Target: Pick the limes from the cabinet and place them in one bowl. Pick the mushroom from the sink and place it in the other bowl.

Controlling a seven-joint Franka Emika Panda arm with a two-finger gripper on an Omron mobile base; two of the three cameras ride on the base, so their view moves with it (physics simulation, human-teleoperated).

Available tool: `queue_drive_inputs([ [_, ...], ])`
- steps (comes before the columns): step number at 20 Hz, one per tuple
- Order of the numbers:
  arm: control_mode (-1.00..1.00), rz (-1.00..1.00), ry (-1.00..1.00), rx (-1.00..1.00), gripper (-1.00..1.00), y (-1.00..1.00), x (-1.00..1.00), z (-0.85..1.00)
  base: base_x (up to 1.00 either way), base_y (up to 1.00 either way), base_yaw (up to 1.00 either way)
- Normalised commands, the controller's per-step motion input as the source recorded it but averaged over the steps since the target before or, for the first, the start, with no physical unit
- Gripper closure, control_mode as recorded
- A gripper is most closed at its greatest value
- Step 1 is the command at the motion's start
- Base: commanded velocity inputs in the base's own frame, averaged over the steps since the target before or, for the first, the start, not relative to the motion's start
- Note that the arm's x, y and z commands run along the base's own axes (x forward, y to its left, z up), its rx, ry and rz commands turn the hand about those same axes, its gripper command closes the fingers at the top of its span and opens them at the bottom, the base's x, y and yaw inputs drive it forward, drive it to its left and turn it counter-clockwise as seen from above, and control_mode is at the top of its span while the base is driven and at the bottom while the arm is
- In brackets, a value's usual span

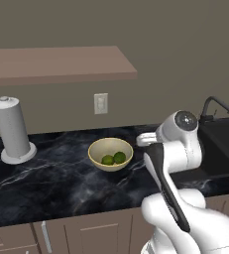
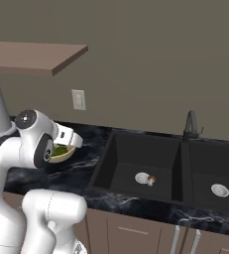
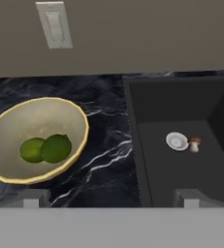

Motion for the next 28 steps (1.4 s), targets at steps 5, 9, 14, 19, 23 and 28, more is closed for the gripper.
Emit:
queue_drive_inputs([
  [5, -1.00, 0.01, 0.01, 0.02, -1.00, -0.04, -0.45, 0.33, 0.00, 0.00, 0.00],
  [9, -1.00, -0.06, 0.07, -0.02, -1.00, -0.12, -0.31, 0.18, 0.00, 0.00, 0.00],
  [14, -1.00, -0.02, 0.01, 0.00, -1.00, -0.10, -0.41, -0.05, 0.00, 0.00, 0.00],
  [19, -1.00, 0.00, 0.00, 0.00, -1.00, -0.03, -0.12, -0.04, 0.00, 0.00, 0.00],
  [23, -1.00, 0.00, 0.00, 0.00, -1.00, 0.00, 0.00, 0.00, 0.00, 0.00, 0.00],
  [28, -1.00, 0.00, 0.00, 0.00, -1.00, -0.01, -0.02, 0.00, 0.00, 0.00, 0.00],
])
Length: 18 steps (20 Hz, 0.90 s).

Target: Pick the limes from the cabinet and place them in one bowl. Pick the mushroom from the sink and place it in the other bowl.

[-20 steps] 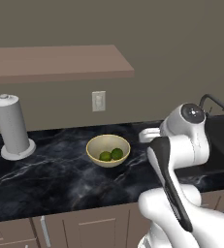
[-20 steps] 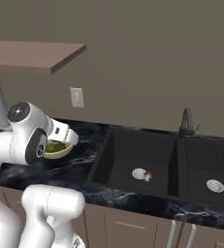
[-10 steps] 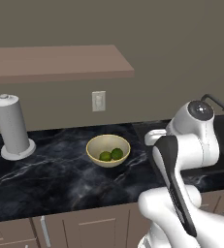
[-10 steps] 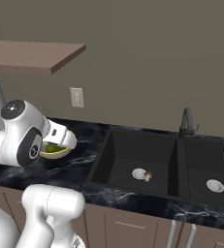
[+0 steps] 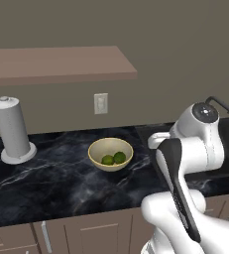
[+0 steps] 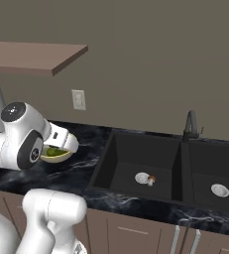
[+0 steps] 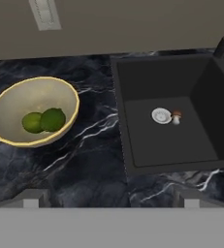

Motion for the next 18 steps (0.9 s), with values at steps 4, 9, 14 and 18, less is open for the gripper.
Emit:
queue_drive_inputs([
  [4, -1.00, -0.05, 0.00, 0.00, -1.00, -0.19, -0.10, 0.00, 0.00, 0.00, 0.00],
  [9, 1.00, -0.02, 0.00, 0.00, -1.00, -0.14, 0.00, 0.00, 0.00, -0.27, 0.00],
  [14, 1.00, 0.00, 0.00, 0.00, -1.00, 0.00, 0.00, 0.00, 0.00, -0.50, 0.00],
  [18, 1.00, 0.00, 0.00, 0.00, -1.00, 0.00, 0.00, 0.00, 0.00, -0.48, 0.00],
])
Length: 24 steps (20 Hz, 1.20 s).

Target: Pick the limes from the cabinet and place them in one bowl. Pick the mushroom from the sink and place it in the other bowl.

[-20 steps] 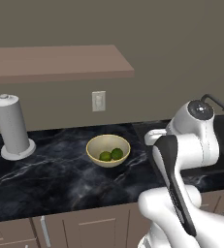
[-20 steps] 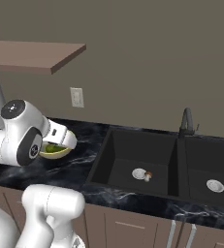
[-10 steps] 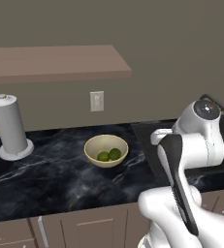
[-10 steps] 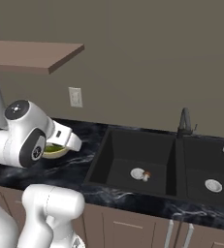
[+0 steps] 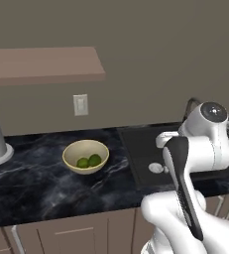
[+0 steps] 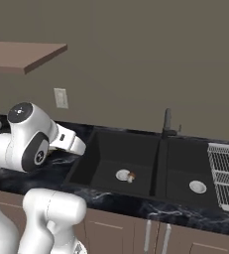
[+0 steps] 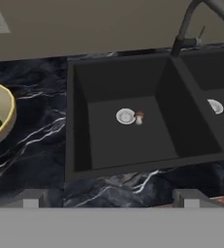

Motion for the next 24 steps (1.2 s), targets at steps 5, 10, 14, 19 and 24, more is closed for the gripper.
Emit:
queue_drive_inputs([
  [5, 1.00, 0.00, 0.00, 0.00, -1.00, 0.00, 0.00, 0.00, 0.00, -0.45, 0.00],
  [10, 1.00, 0.00, 0.00, 0.00, -1.00, 0.00, 0.00, 0.00, 0.01, -0.47, 0.00],
  [14, 1.00, 0.00, 0.00, 0.00, -1.00, 0.00, 0.00, 0.00, 0.03, -0.45, 0.00],
  [19, 1.00, 0.00, 0.00, 0.00, -1.00, 0.00, 0.00, 0.00, 0.07, -0.20, 0.00],
  [24, -1.00, 0.00, 0.00, 0.00, -1.00, 0.00, 0.09, -0.02, 0.00, 0.00, 0.00],
])
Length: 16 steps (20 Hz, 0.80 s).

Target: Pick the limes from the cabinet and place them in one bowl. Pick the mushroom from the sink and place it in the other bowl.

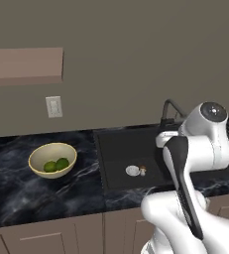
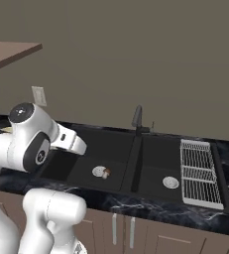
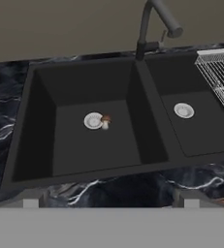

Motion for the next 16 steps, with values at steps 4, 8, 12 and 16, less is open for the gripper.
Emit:
queue_drive_inputs([
  [4, -1.00, 0.00, 0.01, 0.01, -1.00, -0.08, 0.54, -0.13, 0.00, 0.00, 0.00],
  [8, -1.00, 0.00, 0.01, 0.02, -1.00, -0.09, 0.65, -0.13, 0.00, 0.00, 0.00],
  [12, -1.00, 0.00, 0.00, 0.01, -1.00, -0.05, 0.55, -0.09, 0.00, 0.00, 0.00],
  [16, -1.00, 0.00, 0.00, 0.04, -1.00, -0.08, 0.62, -0.15, 0.00, 0.00, 0.00],
])
